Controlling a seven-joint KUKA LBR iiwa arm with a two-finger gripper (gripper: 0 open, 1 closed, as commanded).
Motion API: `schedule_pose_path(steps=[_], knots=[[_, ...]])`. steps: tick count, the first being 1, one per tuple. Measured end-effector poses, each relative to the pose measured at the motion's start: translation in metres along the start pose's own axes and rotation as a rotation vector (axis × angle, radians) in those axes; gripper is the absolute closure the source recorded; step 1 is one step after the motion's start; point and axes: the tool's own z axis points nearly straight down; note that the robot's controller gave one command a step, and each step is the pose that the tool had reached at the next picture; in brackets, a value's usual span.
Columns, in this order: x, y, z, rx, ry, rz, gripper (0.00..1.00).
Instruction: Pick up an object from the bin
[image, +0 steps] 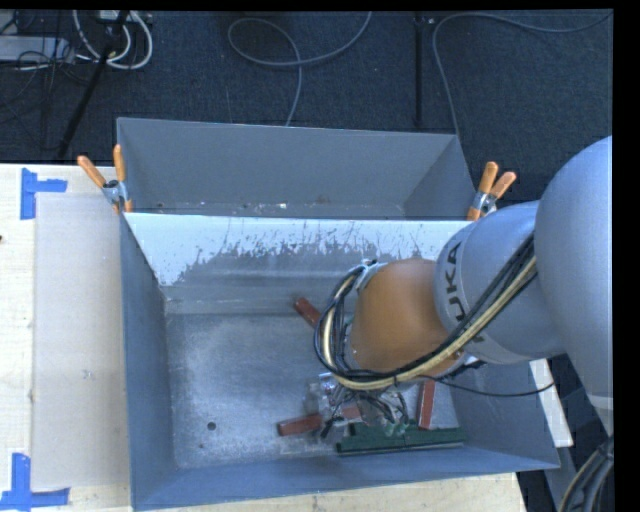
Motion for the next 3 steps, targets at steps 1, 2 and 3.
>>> schedule_pose_path(steps=[1, 2, 3], knots=[[0.000, 0.000, -0.020, 0.000, -0.002, 0.004, 1.00], [0.000, 0.000, -0.038, 0.001, -0.002, 0.006, 1.00], [-0.001, 0.000, -0.084, 0.001, -0.005, 0.007, 1.00]])
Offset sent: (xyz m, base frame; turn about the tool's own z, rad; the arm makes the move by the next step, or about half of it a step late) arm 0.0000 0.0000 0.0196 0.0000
